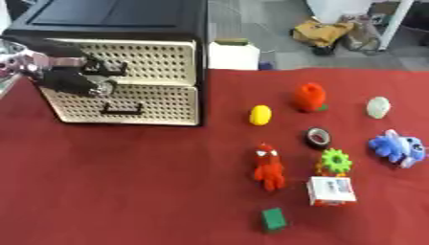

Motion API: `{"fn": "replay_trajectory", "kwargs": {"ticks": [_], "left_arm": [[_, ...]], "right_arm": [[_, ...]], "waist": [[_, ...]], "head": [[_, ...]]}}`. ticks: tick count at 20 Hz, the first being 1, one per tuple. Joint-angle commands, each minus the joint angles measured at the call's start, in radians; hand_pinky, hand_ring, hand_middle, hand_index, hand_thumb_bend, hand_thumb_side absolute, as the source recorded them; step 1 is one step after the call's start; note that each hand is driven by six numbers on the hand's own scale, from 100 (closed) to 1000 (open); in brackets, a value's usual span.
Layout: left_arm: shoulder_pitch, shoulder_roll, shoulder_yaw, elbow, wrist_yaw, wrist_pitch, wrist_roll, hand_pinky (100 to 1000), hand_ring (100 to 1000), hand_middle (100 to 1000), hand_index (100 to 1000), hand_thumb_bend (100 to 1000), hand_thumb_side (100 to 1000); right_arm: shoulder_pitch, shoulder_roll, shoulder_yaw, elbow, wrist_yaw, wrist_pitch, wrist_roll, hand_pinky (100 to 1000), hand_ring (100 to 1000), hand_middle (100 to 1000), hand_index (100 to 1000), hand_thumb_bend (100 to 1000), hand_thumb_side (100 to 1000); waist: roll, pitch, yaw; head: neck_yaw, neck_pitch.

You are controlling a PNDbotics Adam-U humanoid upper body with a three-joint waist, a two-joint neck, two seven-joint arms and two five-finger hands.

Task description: Pick up objects from table and place into drawer.

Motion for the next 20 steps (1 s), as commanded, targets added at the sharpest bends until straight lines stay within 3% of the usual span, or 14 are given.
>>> {"fn": "replay_trajectory", "kwargs": {"ticks": [1,10,20], "left_arm": [[-0.016,0.013,0.0,0.009,-0.008,-0.004,-0.001,100,100,100,903,151,1000],[-0.015,0.011,0.002,0.008,0.004,0.005,-0.001,100,100,100,807,142,1000],[0.01,0.036,-0.004,-0.018,0.012,0.012,-0.001,100,100,100,800,151,1000]], "right_arm": [[-0.008,-0.009,-0.005,-0.016,0.0,-0.001,-0.004,708,706,618,806,100,866],[-0.006,-0.007,-0.005,-0.016,-0.001,0.002,-0.005,710,706,616,807,100,867],[-0.004,-0.009,-0.007,-0.016,-0.005,0.002,-0.006,711,707,616,807,100,868]], "waist": [[0.001,-0.017,-0.002],[0.0,-0.02,-0.002],[0.0,-0.029,0.0]], "head": [[0.001,-0.015],[0.002,-0.012],[0.001,-0.005]]}}
